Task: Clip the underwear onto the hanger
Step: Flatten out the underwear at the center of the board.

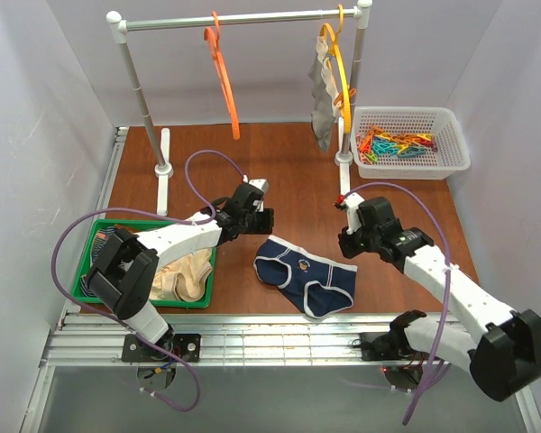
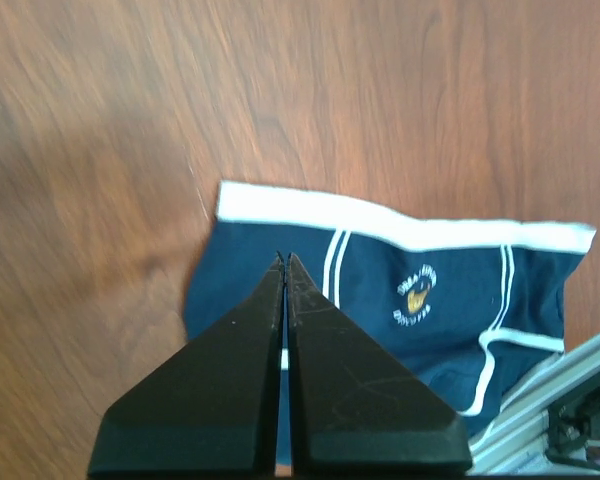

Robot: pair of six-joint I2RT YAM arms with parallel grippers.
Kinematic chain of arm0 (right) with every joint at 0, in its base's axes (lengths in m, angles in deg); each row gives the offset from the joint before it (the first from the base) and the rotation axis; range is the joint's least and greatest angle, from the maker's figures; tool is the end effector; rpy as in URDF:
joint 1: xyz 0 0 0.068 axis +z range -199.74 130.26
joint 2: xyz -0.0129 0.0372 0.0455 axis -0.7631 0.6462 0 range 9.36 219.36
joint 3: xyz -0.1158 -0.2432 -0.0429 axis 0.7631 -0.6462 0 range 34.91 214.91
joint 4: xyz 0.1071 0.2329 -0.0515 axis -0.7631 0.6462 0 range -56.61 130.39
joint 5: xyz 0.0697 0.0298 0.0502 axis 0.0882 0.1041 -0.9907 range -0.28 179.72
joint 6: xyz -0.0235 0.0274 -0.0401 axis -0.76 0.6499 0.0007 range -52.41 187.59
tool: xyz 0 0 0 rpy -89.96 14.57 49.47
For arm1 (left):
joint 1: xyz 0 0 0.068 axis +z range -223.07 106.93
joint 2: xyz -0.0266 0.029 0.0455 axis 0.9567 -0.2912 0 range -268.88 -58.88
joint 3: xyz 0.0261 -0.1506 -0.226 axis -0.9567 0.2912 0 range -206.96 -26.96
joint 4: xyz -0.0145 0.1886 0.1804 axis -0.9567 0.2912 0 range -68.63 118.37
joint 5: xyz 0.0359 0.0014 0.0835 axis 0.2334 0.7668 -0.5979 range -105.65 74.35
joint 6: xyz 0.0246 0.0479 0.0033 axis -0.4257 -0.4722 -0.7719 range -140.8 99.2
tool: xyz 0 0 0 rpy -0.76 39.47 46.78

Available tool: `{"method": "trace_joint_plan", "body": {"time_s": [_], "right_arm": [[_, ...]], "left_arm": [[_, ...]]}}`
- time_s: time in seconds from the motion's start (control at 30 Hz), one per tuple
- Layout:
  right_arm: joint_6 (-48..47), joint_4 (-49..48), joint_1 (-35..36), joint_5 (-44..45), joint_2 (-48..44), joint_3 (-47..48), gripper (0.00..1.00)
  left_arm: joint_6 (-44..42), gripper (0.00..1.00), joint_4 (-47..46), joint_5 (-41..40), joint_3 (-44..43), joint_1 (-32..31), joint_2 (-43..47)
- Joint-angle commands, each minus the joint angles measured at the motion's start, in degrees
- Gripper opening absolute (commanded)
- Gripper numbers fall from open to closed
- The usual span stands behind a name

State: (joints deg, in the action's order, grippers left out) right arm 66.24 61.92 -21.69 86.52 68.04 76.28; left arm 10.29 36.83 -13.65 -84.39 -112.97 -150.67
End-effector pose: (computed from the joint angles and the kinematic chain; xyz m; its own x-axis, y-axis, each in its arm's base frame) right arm 0.1853 0.1009 0.2448 -0.6211 -0.3576 -0.6974 -0.5186 0.8547 0.0236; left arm 0.2562 -0.2159 0.2049 -0.8419 0.0313 -0.5387 0.2610 0.8974 -0.3558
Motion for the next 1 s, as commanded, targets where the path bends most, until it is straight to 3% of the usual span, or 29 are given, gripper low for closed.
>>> {"method": "trace_joint_plan", "body": {"time_s": [0.0, 0.17, 0.5, 0.97], "right_arm": [[-0.4, -0.8, 2.1, -4.6, 4.8, 0.9, 0.01], [3.0, -3.4, 5.6, -10.9, 10.9, 0.6, 0.01], [5.5, -6.7, 11.2, -9.5, 19.5, -0.6, 0.01], [8.8, -11.3, 11.5, -4.7, 28.3, -0.3, 0.01]], "left_arm": [[3.4, 0.0, 4.5, 1.1, -0.1, -1.8, -1.0], [8.7, 0.0, 6.6, 3.6, 1.0, -4.3, -2.3], [9.5, 0.0, 8.0, 2.6, 0.0, -4.7, -9.4], [1.8, 0.0, 6.4, 0.9, -15.0, -4.6, -21.3]]}}
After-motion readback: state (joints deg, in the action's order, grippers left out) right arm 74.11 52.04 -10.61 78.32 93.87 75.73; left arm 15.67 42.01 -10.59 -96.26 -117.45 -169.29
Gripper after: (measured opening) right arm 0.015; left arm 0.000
